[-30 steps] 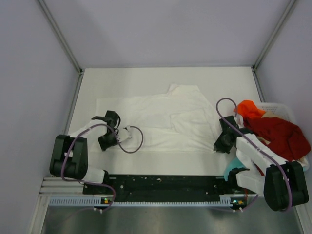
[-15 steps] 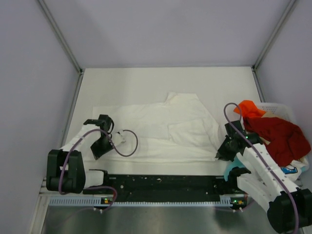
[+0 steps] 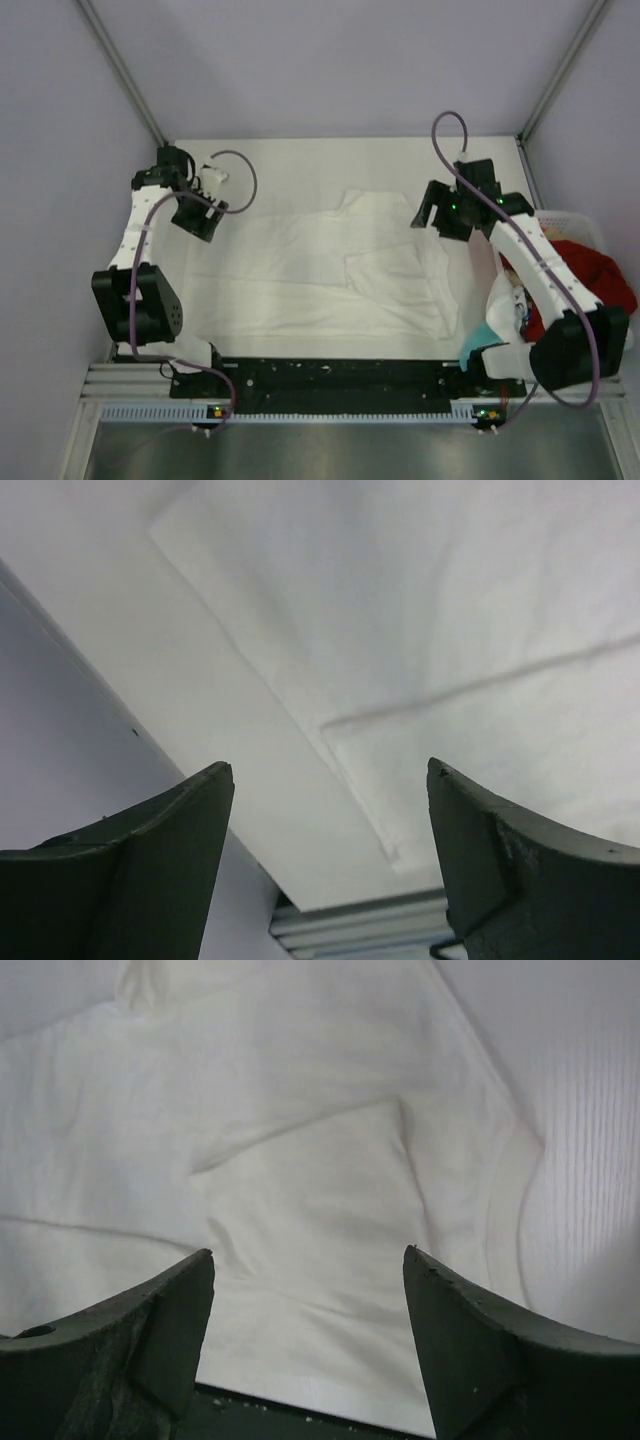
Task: Fold and stack the t-shirts
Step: Fold the flattened tshirt in 1/3 of the way, then grap the side of the flattened tshirt furthest away from the robot with both arms
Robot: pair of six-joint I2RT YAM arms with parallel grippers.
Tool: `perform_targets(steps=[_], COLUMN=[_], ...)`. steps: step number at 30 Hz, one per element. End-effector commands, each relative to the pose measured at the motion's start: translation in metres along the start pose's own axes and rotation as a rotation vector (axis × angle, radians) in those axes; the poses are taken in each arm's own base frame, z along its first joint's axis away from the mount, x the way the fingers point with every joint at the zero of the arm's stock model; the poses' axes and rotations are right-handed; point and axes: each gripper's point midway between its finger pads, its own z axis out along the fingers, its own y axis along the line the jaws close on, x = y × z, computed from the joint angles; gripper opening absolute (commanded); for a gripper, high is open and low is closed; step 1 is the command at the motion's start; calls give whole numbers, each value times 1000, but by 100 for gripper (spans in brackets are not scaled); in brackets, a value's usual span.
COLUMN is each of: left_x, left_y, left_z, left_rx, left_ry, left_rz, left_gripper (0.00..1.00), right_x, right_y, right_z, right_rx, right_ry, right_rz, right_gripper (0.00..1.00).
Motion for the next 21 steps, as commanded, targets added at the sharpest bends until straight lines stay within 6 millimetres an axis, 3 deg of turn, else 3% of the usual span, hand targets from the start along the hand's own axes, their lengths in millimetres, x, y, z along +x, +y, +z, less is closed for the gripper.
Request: perform_targets(steps=[1,3,5,8,11,13,15,17,21], left_x=[-47,-54,-59,-67,-68,-71,-74,-72,-67], left_y=[42,62,77,105,128,131,127,122,107], left_z=[23,46,66,88,107,120,132,142,158], left_rx=[18,16,24,24,26,51,90,123,191], left_ry=[-146,-130,-115,-128,-134,-147,-152,-140,-106], left_rz=[-271,-360,-421,-501,-573,-590,-591,-595,-616], left_gripper=[81,80,79,79,78,78,78,78,75], right_x=[-77,-115,-129,-155,-174,-175,-162,-148,-129], right_y=[32,38,37,40,30,30,38,42,31], right_z=[46,69,113,154,192,214,233,244,255], right_rx=[-43,-8,10,-19,-5,-25,-105,-148,-133], right_ry=[-67,-102,-52,-29,-23,3,68,119,174], right_rz=[-216,-229,-250,-223,-191,-212,-213,-186,-153], right_gripper=[75,74,72,67,64,64,62,56,45])
